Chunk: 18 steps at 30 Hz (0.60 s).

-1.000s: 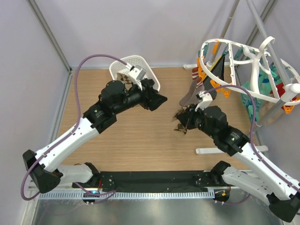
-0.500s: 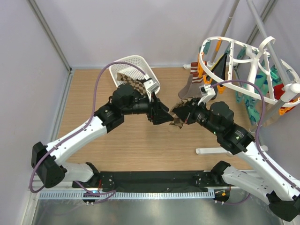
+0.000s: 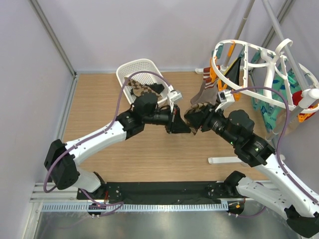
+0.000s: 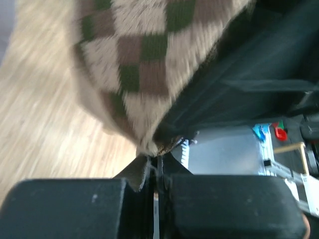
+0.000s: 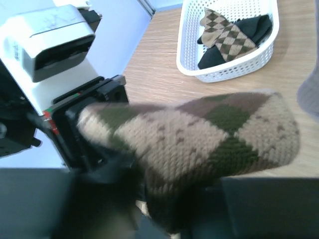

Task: Remove the socks clipped to the hanger
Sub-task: Place the sock in the bin.

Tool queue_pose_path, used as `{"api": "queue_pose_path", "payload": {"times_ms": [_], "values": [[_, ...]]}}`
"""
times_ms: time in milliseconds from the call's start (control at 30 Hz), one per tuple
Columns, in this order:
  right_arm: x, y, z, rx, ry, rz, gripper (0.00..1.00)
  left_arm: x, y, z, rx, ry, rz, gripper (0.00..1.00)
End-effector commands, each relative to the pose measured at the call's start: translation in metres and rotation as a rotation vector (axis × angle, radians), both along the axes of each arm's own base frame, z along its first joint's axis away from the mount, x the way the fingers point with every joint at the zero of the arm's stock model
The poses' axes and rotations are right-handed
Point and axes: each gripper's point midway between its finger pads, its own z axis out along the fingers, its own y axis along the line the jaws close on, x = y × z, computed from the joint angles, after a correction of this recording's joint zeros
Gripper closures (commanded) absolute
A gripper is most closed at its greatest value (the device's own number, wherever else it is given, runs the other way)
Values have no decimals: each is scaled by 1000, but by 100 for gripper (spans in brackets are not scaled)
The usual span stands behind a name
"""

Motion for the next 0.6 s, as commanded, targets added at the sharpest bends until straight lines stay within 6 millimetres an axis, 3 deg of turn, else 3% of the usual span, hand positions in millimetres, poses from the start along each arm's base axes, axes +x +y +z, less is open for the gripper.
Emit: {"api": "queue_pose_path", "payload": {"times_ms": [0,67,100,233,300,333,433,467,500,533,567], "values": [[-6,-12,32,45,-79,-27,49,42,12,17,10,-8,187,100],[-9,-21,33,21,-101,-46,38,71,30,14,44,18,327,100],[-11,-27,29,2,-93,-63,28,97,47,17,49,22,418,100],[-22,-43,25,-34,-99,-82,13,169,103,45,8,6,717,100],[-25,-45,19,-45,-92,-80,10,204,128,44,23,12,827,100],[-27,-47,19,-42,-95,-81,9,217,133,62,-3,-15,864,100],[-29,-54,15,-63,-93,-99,9,263,149,55,31,-31,960,100],[-30,-57,18,-61,-100,-110,9,275,149,69,16,-47,969,100],[-30,-60,15,-77,-100,-119,9,288,155,67,25,-43,986,100],[-29,-64,15,-83,-103,-136,9,306,151,40,71,-9,992,100],[-30,-68,15,-87,-108,-150,9,316,152,46,69,-13,1004,100]]}}
